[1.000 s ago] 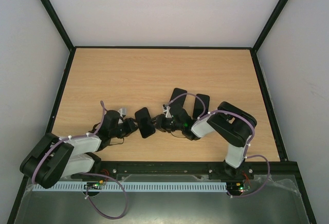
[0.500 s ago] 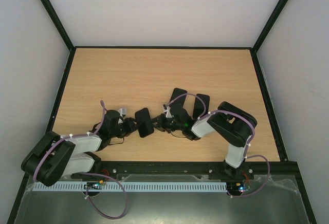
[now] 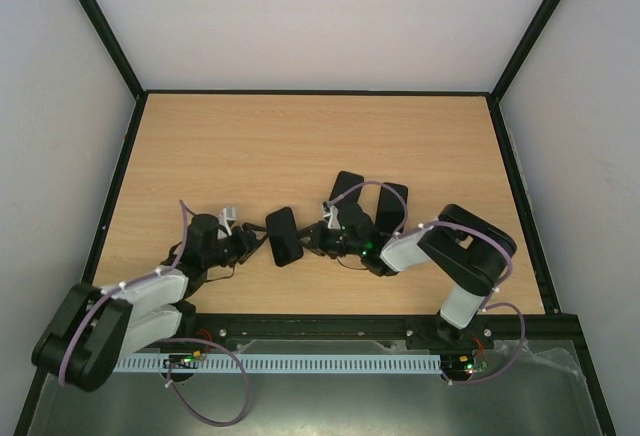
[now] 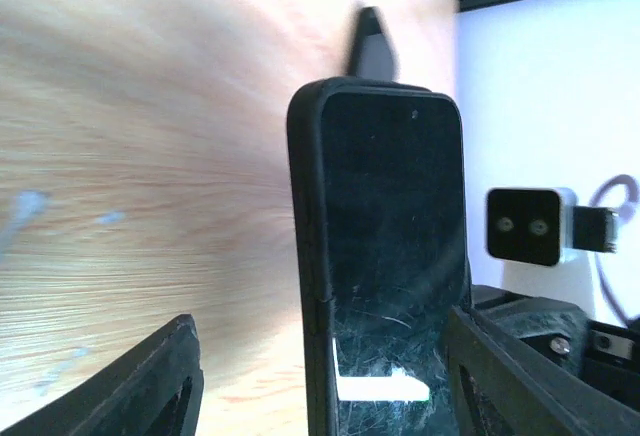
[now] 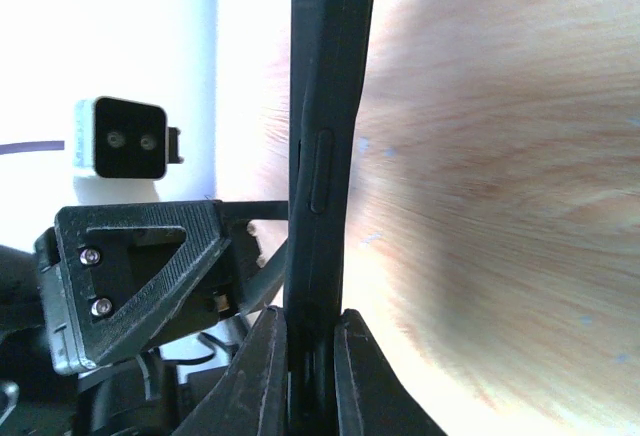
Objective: Put the phone into the phone case
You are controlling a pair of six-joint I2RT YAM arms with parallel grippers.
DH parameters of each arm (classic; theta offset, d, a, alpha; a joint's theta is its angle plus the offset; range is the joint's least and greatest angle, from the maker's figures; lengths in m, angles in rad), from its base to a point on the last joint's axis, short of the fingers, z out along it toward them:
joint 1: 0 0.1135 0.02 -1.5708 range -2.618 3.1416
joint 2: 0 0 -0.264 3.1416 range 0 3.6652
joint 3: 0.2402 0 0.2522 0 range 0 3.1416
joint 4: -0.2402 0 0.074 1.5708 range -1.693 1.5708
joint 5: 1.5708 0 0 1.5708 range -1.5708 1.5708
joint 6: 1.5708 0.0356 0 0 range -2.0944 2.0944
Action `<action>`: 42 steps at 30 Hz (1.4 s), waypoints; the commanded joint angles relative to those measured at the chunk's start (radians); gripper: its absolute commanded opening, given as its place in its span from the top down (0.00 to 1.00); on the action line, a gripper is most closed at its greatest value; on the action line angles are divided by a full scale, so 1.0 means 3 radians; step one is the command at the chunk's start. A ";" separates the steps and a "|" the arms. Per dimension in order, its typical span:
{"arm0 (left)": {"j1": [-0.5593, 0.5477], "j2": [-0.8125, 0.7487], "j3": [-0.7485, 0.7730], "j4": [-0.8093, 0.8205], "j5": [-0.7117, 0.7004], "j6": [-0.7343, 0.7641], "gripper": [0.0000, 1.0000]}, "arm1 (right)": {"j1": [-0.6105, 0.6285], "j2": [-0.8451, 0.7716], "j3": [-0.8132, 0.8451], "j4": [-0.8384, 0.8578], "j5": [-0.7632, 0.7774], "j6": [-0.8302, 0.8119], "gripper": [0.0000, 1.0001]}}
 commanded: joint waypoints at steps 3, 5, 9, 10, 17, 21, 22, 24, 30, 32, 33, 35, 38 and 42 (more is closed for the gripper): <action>0.0039 -0.0516 -0.0007 0.0200 0.0520 -0.0233 0.30 | 0.0021 -0.0506 -0.0205 0.0846 0.0066 0.0078 0.98; 0.0035 -0.0549 -0.0033 0.0428 0.0651 -0.0360 0.30 | 0.0019 -0.0575 -0.0234 0.1007 0.0038 0.0143 0.98; 0.0026 -0.0482 -0.0071 0.1086 0.0882 -0.0646 0.33 | 0.0026 -0.0624 -0.0264 0.1291 -0.0034 0.0250 0.98; 0.0023 -0.0456 -0.0069 0.1162 0.0908 -0.0675 0.36 | 0.0027 -0.0625 -0.0273 0.1367 -0.0040 0.0285 0.98; -0.0016 -0.0259 -0.0109 0.1534 0.0904 -0.0824 0.69 | 0.0027 -0.0567 -0.0265 0.1462 -0.0090 0.0402 0.96; -0.0029 -0.0145 -0.0113 0.1719 0.0932 -0.0860 0.81 | 0.0028 -0.0553 -0.0295 0.1394 -0.0125 0.0401 0.92; -0.0030 -0.0113 -0.0112 0.1808 0.0953 -0.0873 0.83 | 0.0027 -0.0551 -0.0294 0.1364 -0.0141 0.0394 0.91; -0.0031 -0.0063 -0.0113 0.1922 0.0979 -0.0900 0.89 | 0.0025 -0.0568 -0.0314 0.1299 -0.0162 0.0396 0.85; -0.0031 -0.0072 -0.0080 0.2008 0.0919 -0.0834 0.98 | 0.0028 -0.0786 -0.0373 0.0767 -0.0276 0.0375 0.57; -0.0031 -0.0083 -0.0059 0.2018 0.0889 -0.0793 0.98 | 0.0024 -0.0893 -0.0450 0.0611 -0.0253 0.0378 0.48; -0.0031 -0.0083 -0.0048 0.2019 0.0878 -0.0775 0.98 | 0.0026 -0.0938 -0.0484 0.0538 -0.0245 0.0381 0.45; -0.0031 -0.0074 -0.0009 0.2022 0.0874 -0.0732 0.98 | 0.0027 -0.1023 -0.0505 0.0329 -0.0245 0.0401 0.39; -0.0031 -0.0044 0.0031 0.2060 0.0883 -0.0713 0.98 | 0.0033 -0.1115 -0.0540 0.0300 -0.0255 0.0509 0.38; -0.0037 -0.0004 0.0031 0.2163 0.0904 -0.0723 0.98 | 0.0066 -0.1179 -0.0476 0.0247 -0.0253 0.0586 0.38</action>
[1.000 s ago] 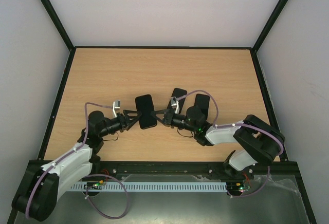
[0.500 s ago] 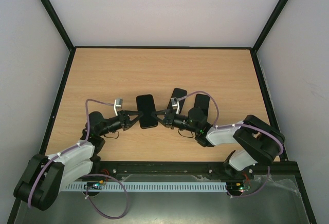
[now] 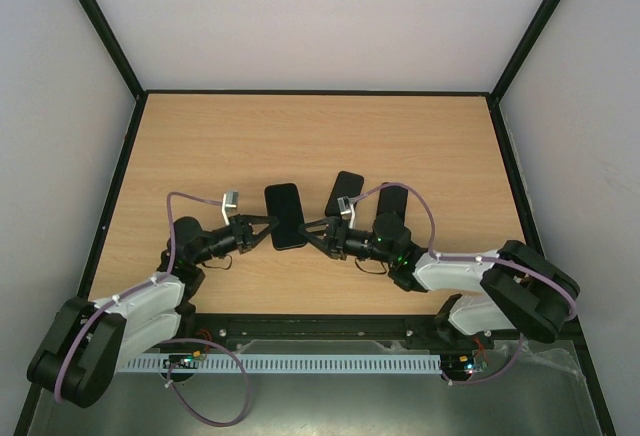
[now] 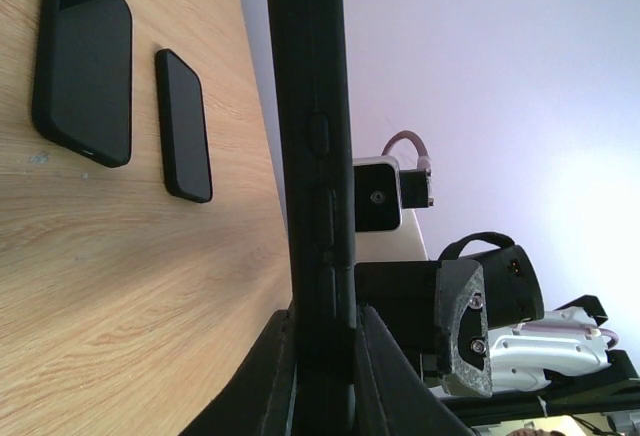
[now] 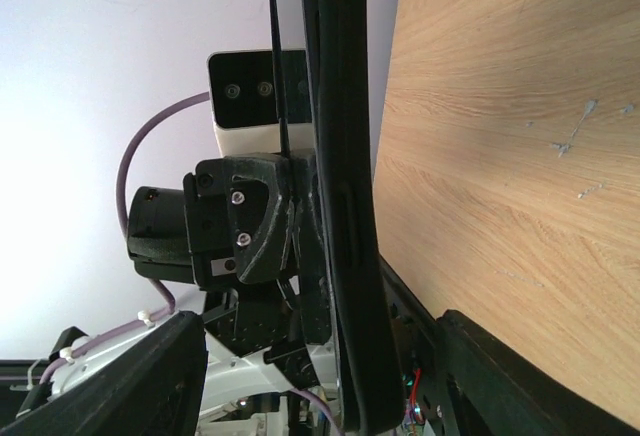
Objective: Put the phone into the phone case
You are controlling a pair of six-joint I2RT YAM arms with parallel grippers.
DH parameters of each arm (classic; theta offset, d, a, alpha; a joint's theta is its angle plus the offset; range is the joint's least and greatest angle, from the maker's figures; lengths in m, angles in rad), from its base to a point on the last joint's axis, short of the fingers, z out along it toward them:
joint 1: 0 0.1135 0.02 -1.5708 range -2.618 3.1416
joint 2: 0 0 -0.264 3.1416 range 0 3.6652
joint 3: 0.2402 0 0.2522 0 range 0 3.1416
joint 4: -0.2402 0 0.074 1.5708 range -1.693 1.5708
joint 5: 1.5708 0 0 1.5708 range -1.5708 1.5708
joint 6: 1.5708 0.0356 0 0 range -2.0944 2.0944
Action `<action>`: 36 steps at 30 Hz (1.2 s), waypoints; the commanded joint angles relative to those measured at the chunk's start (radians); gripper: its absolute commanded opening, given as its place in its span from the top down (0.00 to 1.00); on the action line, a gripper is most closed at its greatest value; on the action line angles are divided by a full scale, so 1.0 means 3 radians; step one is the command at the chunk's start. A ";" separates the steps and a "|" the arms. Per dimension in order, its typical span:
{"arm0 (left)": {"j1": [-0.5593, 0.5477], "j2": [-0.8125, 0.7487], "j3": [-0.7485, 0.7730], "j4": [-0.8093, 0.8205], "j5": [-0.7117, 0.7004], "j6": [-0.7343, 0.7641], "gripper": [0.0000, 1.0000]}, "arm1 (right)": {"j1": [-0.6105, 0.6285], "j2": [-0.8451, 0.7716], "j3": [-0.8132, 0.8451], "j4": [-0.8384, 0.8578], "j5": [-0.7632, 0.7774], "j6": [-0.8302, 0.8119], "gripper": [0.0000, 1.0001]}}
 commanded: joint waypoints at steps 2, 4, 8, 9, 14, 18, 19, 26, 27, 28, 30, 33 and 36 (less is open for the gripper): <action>-0.0017 0.0015 0.0099 0.0464 -0.0005 0.0070 0.98 | 0.0060 -0.0070 0.0074 -0.0142 -0.0046 0.0097 0.38; -0.0017 0.0023 0.0093 0.0474 -0.0012 0.0053 0.98 | 0.0068 -0.0021 0.0115 -0.0164 -0.0073 0.0140 0.38; -0.0027 0.0026 0.0102 0.0495 -0.0016 0.0036 0.98 | 0.0065 0.0043 0.0102 0.0046 -0.0072 0.0300 0.43; -0.0027 0.0021 0.0103 0.0473 -0.0026 0.0053 0.98 | 0.0065 0.0052 0.0096 0.0121 -0.0067 0.0333 0.50; -0.0027 0.0012 0.0236 -0.0137 -0.0065 0.0458 0.98 | 0.0065 0.0043 0.0047 0.0424 -0.0068 0.0487 0.90; -0.0022 -0.0002 0.0273 -0.0444 -0.0124 0.0738 0.98 | 0.0068 0.0005 -0.0012 0.0529 -0.0038 0.0640 0.98; -0.0022 -0.0002 0.0286 -0.0475 -0.0106 0.0759 0.98 | 0.0065 -0.0012 -0.0020 0.0488 -0.0021 0.0617 0.98; -0.0022 -0.0116 0.0476 -0.1069 -0.0016 0.1041 0.98 | 0.0068 -0.0145 0.0007 0.0034 0.0066 0.0158 0.82; -0.0022 -0.0131 0.0485 -0.1053 0.0075 0.1026 0.98 | 0.0066 -0.0190 0.0036 -0.0088 0.0080 0.0007 0.75; -0.0022 -0.0150 0.0485 -0.1010 0.0155 0.0984 0.98 | 0.0065 -0.0262 0.0066 -0.0285 0.0122 -0.0156 0.67; -0.0027 -0.0207 0.0477 -0.0913 0.0306 0.0887 0.98 | 0.0065 -0.0454 0.0125 -0.0698 0.0267 -0.0472 0.54; -0.0049 -0.0293 0.0480 -0.0860 0.0504 0.0803 0.98 | 0.0066 -0.0820 0.0258 -0.1326 0.0529 -0.0875 0.36; -0.0073 -0.0373 0.0505 -0.0896 0.0683 0.0822 0.98 | 0.0060 -0.1081 0.0378 -0.1718 0.0733 -0.1120 0.21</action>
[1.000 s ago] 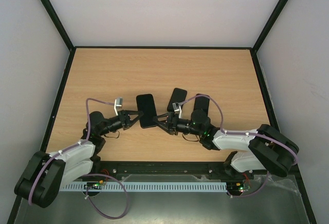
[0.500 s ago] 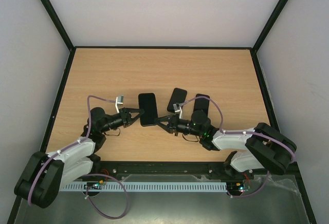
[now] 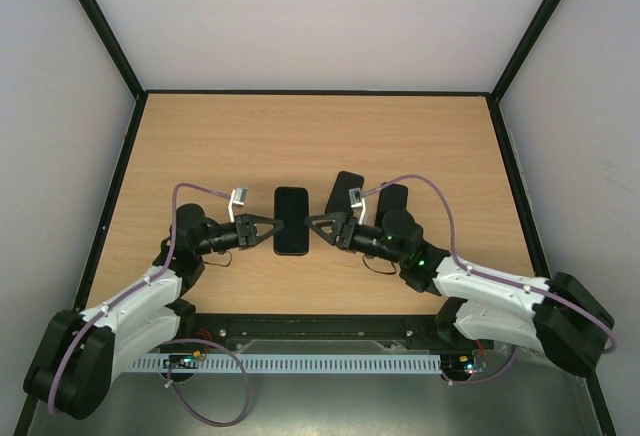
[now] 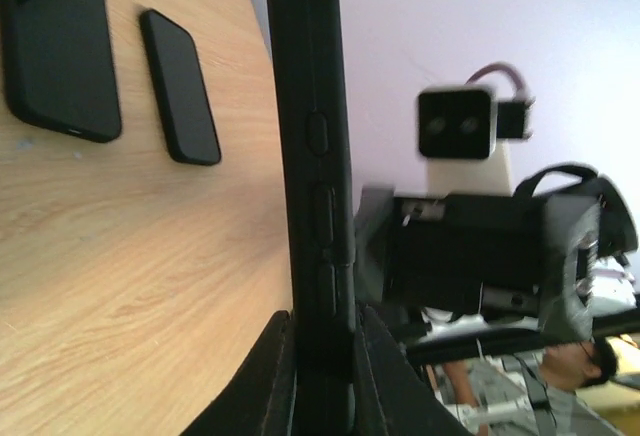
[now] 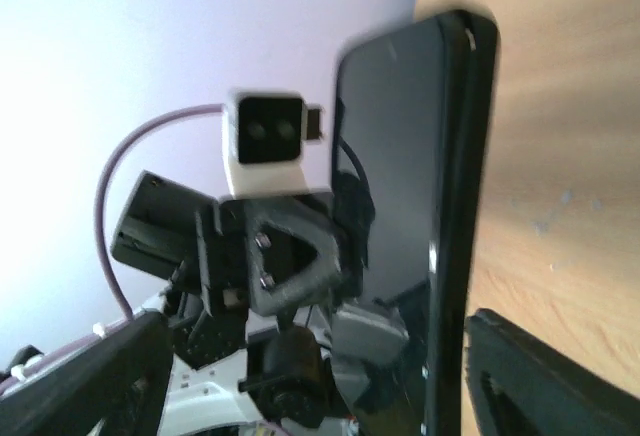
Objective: Put the phone into the phone case
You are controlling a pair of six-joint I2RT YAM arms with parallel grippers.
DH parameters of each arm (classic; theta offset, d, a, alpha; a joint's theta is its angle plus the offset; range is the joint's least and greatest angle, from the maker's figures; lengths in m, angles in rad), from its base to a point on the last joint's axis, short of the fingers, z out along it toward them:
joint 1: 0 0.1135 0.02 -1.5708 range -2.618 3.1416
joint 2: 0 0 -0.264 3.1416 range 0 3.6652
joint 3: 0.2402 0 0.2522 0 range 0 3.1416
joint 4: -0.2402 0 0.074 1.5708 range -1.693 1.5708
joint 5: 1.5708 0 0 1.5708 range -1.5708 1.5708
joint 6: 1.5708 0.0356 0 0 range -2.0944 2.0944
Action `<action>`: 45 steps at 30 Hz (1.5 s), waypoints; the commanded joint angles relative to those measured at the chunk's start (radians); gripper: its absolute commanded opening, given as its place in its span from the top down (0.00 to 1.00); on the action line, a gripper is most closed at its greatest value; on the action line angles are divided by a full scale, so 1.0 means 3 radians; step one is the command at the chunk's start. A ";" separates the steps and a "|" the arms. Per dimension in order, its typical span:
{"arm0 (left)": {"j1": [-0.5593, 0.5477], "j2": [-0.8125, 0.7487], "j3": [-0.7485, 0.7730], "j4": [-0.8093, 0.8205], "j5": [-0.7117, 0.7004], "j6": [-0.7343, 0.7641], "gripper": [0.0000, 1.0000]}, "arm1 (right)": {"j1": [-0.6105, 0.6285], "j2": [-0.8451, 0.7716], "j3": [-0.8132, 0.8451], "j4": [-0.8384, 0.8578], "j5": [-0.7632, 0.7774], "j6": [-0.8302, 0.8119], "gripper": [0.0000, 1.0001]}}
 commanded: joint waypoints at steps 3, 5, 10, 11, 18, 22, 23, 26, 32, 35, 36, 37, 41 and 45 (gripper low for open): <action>-0.0061 -0.0213 0.0112 0.0139 0.0514 0.0070 0.98 | -0.0010 -0.0407 0.0276 -0.0743 0.0365 -0.0669 0.03; -0.0111 -0.0232 0.0135 0.0122 0.0583 0.0082 0.98 | -0.0041 -0.0390 0.0319 -0.0774 0.0271 -0.0670 0.02; -0.0292 -0.0235 0.0177 0.0136 0.0667 0.0091 0.98 | -0.0081 -0.0392 0.0238 -0.0453 0.0057 -0.0501 0.02; -0.0330 -0.0231 0.0190 0.0131 0.0668 0.0107 0.98 | -0.0080 -0.0378 0.0225 -0.0376 -0.0012 -0.0464 0.01; -0.0525 -0.0219 0.0209 0.0170 0.0653 0.0175 0.98 | -0.0082 -0.0360 0.0075 0.0097 -0.0299 -0.0255 0.10; -0.0546 -0.0249 0.0155 0.0063 0.0579 0.0231 0.98 | -0.0089 -0.0473 0.0058 0.0088 -0.0296 -0.0267 0.29; -0.0548 -0.0264 0.0154 -0.0044 0.0547 0.0320 0.98 | -0.0088 -0.0519 0.0043 0.0065 -0.0272 -0.0293 0.35; -0.0549 -0.0229 0.0184 -0.0500 0.0372 0.0596 0.98 | -0.0092 -0.0682 0.0054 -0.0275 -0.0039 -0.0494 0.62; -0.0550 -0.0080 0.0311 -0.1226 0.0092 0.0953 0.98 | -0.0096 -0.0839 0.0106 -0.0465 0.0067 -0.0699 0.95; -0.0547 -0.0070 0.0340 -0.1392 -0.0019 0.1007 0.98 | -0.0089 -0.0841 0.0243 -0.0946 0.0263 -0.0941 0.98; -0.0547 -0.0063 0.0346 -0.1415 -0.0039 0.1014 0.98 | -0.0089 -0.0854 0.0254 -0.1019 0.0299 -0.0999 0.98; -0.0547 -0.0054 0.0358 -0.1450 -0.0074 0.1024 0.98 | -0.0092 -0.0869 0.0253 -0.1061 0.0337 -0.1026 0.98; -0.0548 -0.0024 0.0422 -0.1463 -0.0145 0.0984 0.98 | -0.0091 -0.0912 0.0291 -0.1178 0.0290 -0.1031 0.83; -0.0547 -0.0163 0.0383 -0.1028 -0.0084 0.0638 0.98 | -0.0088 -0.0991 0.0174 -0.1049 0.0298 -0.0799 0.64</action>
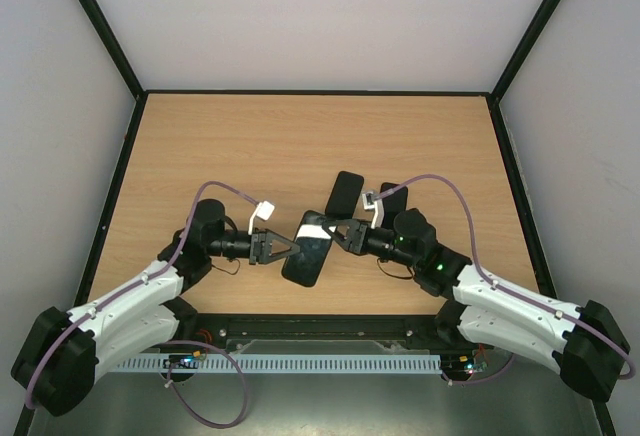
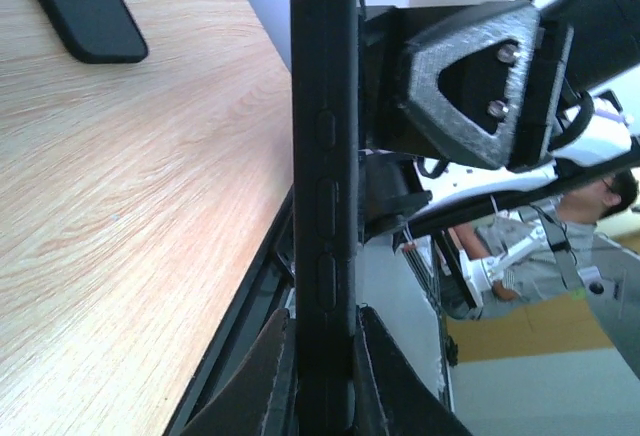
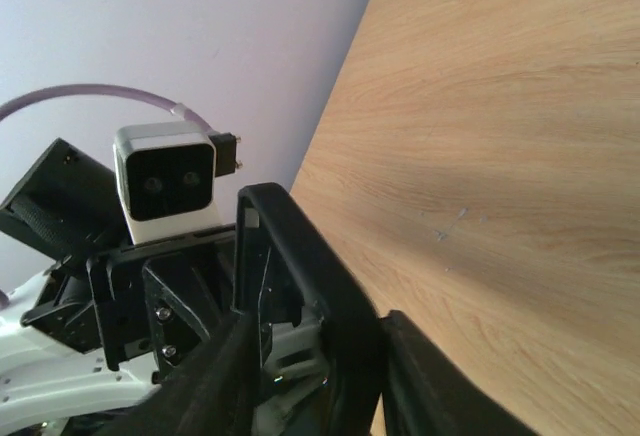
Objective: Put the phone into the phone case
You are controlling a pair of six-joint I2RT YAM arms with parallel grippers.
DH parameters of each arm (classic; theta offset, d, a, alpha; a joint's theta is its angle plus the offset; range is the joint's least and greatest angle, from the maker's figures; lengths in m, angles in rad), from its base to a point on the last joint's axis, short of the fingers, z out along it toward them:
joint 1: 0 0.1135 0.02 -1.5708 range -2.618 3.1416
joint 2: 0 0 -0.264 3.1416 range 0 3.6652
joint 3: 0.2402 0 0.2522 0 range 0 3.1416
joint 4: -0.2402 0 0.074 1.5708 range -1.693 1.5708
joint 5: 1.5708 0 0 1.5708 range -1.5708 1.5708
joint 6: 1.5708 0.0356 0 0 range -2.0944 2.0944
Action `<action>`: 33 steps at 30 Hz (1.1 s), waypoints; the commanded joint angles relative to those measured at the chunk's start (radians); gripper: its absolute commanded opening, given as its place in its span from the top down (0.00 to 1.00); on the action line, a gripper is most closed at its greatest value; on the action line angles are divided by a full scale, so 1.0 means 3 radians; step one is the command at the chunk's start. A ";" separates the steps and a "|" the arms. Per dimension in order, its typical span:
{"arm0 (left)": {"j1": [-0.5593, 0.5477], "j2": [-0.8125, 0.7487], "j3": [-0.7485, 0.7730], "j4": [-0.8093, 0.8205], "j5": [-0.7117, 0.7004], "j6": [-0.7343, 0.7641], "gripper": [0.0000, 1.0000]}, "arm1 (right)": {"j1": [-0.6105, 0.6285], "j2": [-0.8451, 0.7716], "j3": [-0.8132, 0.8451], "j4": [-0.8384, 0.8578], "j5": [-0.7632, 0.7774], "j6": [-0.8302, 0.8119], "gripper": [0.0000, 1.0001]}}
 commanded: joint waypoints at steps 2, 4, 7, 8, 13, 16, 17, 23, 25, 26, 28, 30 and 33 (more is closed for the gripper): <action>0.0066 -0.0168 -0.0060 0.0197 -0.0398 -0.0539 0.98 | -0.0009 -0.0188 -0.0094 0.0477 -0.0045 0.0335 0.57; 0.0062 -0.0254 -0.0094 0.0444 -0.0383 -0.0716 0.98 | -0.0008 -0.0127 -0.0210 0.0778 -0.0149 0.0538 0.51; 0.0062 -0.0304 -0.0054 0.0575 -0.0344 -0.0796 0.98 | -0.0006 -0.0013 -0.0301 0.0991 -0.0189 0.0681 0.40; 0.0061 -0.0305 -0.0035 0.0582 -0.0337 -0.0808 0.98 | -0.0007 0.0026 -0.0303 0.1010 -0.0185 0.0697 0.37; 0.0056 -0.0269 0.0024 0.0592 -0.0320 -0.0795 0.98 | -0.0007 0.0188 -0.0295 0.1250 -0.0261 0.0776 0.42; 0.0060 -0.0250 0.0021 0.0600 -0.0334 -0.0788 0.98 | -0.0004 0.0278 -0.0313 0.1426 -0.0317 0.0868 0.52; 0.0056 -0.0241 0.0015 0.0607 -0.0342 -0.0790 0.98 | -0.0008 0.0304 -0.0319 0.1484 -0.0342 0.0890 0.56; 0.0055 -0.0232 0.0148 -0.0030 -0.0647 -0.0359 0.98 | -0.0006 0.0352 -0.0331 0.1582 -0.0366 0.0973 0.90; 0.0057 -0.0244 0.0211 -0.0299 -0.0777 -0.0192 0.98 | -0.0004 0.0334 -0.0325 0.1547 -0.0338 0.0978 0.98; 0.0055 -0.0249 0.0244 -0.0377 -0.0799 -0.0138 0.98 | -0.0007 0.0327 -0.0309 0.1512 -0.0326 0.0983 0.98; 0.0055 -0.0261 0.0290 -0.0470 -0.0825 -0.0091 0.98 | -0.0005 0.0329 -0.0277 0.1417 -0.0311 0.0984 0.98; 0.0055 -0.0288 0.0310 -0.0474 -0.0843 -0.0119 0.98 | -0.0004 0.0339 -0.0269 0.1425 -0.0312 0.1016 0.98; 0.0055 -0.0326 0.0342 -0.0430 -0.0862 -0.0232 0.98 | -0.0007 0.0359 -0.0298 0.1461 -0.0317 0.1029 0.91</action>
